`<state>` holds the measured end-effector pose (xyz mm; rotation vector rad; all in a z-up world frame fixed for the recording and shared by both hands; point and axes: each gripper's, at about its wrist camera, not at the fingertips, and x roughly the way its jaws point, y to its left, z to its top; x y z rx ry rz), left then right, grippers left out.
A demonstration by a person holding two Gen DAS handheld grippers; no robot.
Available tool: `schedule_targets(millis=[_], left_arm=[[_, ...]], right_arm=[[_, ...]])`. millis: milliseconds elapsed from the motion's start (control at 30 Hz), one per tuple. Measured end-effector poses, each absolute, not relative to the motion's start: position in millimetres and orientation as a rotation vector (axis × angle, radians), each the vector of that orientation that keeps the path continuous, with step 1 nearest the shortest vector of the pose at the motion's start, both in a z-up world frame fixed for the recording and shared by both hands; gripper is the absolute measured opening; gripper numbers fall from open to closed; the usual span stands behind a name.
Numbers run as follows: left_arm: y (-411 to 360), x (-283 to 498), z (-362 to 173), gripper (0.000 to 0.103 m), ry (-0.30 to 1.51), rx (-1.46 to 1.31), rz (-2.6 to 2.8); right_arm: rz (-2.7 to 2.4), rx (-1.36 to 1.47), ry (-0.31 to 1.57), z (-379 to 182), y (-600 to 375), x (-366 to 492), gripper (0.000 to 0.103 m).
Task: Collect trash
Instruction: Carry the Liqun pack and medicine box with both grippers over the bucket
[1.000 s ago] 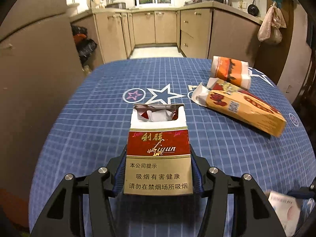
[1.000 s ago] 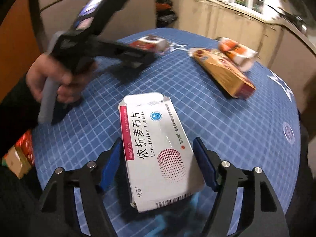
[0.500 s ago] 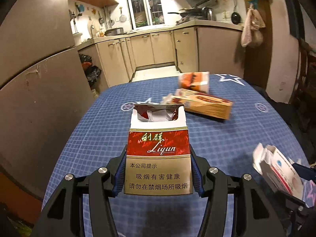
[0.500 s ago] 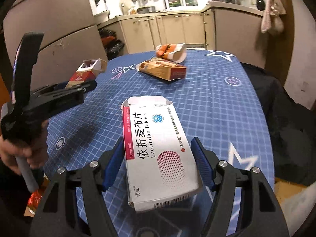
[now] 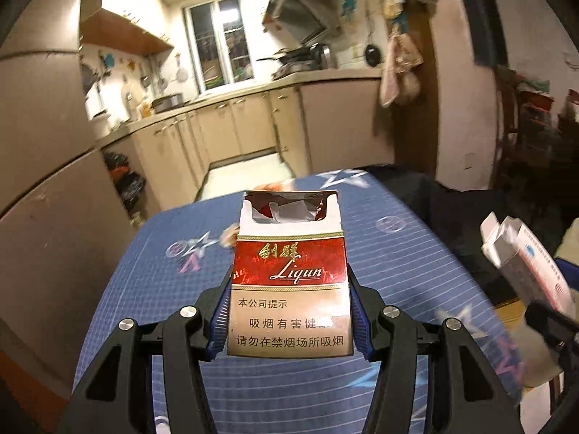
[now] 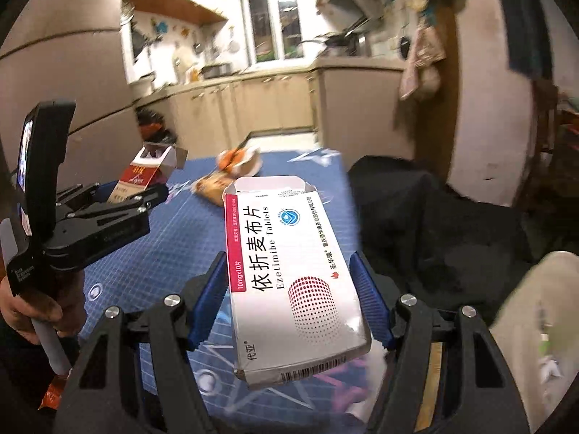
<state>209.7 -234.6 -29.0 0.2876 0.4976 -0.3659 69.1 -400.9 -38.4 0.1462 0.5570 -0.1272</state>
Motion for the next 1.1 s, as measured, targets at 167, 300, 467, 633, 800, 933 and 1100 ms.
schedule_targets(millis=[167, 300, 467, 633, 800, 933, 1100], left_arm=[[-279, 189, -20, 0.056, 0.464, 0.314, -0.455], [-324, 166, -15, 0.056, 0.438, 0.350, -0.538], [-381, 138, -14, 0.056, 0.414, 0.391, -0.642], [-429, 112, -17, 0.056, 0.393, 0.425, -0.732], [-470, 84, -27, 0.056, 0.372, 0.470, -0.798], [-495, 63, -35, 0.056, 0.356, 0.501, -0.833], [-524, 44, -40, 0.056, 0.340, 0.528, -0.878]], right_arm=[[-0.229, 0.156, 0.503, -23, -432, 36, 0.065], [-0.301, 0.174, 0.474, -18, -456, 15, 0.065], [-0.395, 0.194, 0.446, -16, -490, -15, 0.065], [-0.478, 0.213, 0.432, -16, -519, -43, 0.065], [-0.555, 0.223, 0.424, -16, -543, -68, 0.065], [-0.602, 0.231, 0.420, -18, -559, -85, 0.065], [-0.645, 0.238, 0.421, -21, -575, -103, 0.065]])
